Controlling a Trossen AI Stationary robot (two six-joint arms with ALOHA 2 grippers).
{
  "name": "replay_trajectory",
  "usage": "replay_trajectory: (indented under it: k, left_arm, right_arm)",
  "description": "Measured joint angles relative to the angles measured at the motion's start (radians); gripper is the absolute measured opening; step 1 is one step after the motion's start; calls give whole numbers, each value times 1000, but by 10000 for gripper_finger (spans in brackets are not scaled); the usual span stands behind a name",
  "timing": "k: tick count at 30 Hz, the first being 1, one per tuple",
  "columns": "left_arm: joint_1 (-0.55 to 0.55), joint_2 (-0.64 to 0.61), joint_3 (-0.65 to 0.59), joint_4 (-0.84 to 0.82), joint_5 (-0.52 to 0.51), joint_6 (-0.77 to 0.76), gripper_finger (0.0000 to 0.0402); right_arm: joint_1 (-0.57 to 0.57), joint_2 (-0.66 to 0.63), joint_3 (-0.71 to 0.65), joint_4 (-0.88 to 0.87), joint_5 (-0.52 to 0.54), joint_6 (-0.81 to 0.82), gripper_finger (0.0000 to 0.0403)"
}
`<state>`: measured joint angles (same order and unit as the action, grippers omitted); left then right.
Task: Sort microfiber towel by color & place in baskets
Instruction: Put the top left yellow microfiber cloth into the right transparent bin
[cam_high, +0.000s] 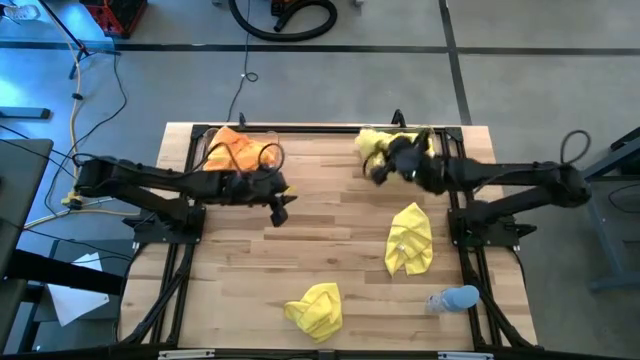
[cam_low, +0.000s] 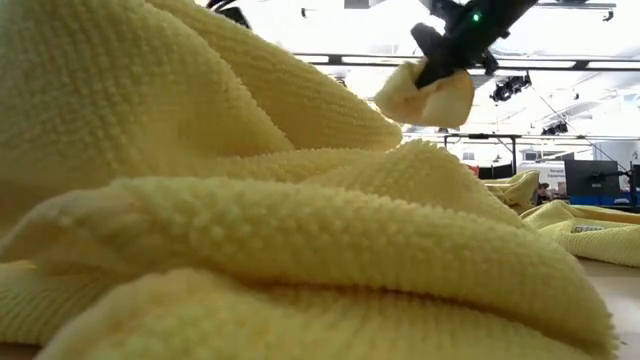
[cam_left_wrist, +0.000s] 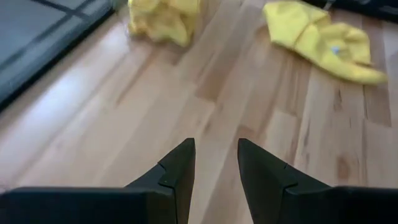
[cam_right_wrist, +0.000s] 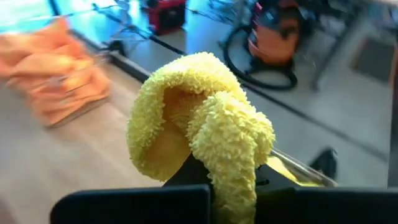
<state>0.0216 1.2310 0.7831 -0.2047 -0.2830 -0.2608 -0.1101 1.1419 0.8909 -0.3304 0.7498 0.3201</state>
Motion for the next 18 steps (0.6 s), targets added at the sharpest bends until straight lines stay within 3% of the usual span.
replay_trajectory:
  k: [6,10,18]
  left_arm:
    - [-58,-109,-191,149,-1,-99,108]
    - [-89,-158,-257,219,-1,-105,108]
    - [-115,-176,-304,280,-13,-108,108]
  right_arm:
    - [-300,-27,1,-109,-263,153,2]
    - [-446,50,65,-279,-391,196,1]
    - [-481,315,332,-504,-433,65,1]
